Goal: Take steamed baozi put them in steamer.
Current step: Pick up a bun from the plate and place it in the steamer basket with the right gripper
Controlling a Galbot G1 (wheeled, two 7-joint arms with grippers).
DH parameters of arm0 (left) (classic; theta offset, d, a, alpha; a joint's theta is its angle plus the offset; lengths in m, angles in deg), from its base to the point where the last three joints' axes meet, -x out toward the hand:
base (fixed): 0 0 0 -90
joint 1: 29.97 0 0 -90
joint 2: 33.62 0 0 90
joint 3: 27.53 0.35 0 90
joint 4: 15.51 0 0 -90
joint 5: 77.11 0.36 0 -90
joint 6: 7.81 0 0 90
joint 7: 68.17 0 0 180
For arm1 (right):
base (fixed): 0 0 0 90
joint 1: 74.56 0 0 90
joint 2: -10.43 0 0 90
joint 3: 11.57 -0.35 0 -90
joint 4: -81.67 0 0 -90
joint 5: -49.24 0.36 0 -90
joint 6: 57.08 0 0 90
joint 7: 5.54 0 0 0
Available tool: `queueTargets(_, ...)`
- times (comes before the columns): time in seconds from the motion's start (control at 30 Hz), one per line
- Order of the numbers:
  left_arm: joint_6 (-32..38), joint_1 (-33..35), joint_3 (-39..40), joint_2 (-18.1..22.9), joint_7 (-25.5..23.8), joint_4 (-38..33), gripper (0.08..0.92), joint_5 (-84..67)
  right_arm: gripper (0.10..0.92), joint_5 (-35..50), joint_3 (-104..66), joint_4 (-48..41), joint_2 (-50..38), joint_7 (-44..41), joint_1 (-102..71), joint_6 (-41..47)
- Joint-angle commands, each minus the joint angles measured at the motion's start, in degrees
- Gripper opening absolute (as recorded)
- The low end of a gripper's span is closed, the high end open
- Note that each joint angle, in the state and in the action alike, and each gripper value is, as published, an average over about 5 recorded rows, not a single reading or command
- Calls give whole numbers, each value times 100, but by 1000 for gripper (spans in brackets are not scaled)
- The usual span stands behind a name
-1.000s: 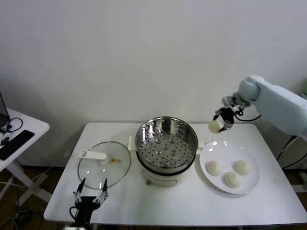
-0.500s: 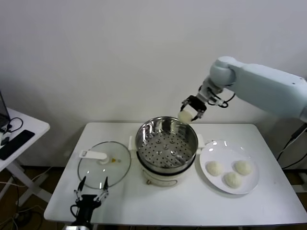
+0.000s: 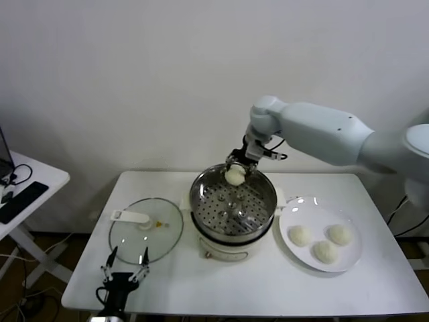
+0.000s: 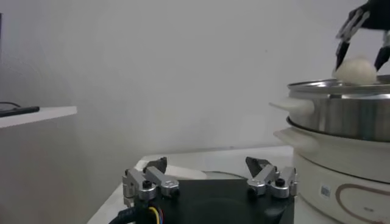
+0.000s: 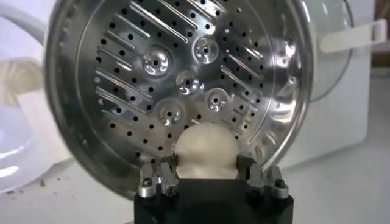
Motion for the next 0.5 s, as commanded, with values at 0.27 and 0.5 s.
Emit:
queueTargets(0.27, 56, -70, -13, 1, 12, 118, 823, 2, 645, -719, -3, -1148, 840, 189, -560, -897)
queueTargets(0.5, 76, -63, -23, 1, 17, 126, 823, 2, 653, -689, -35, -1315, 893, 312, -632, -1143)
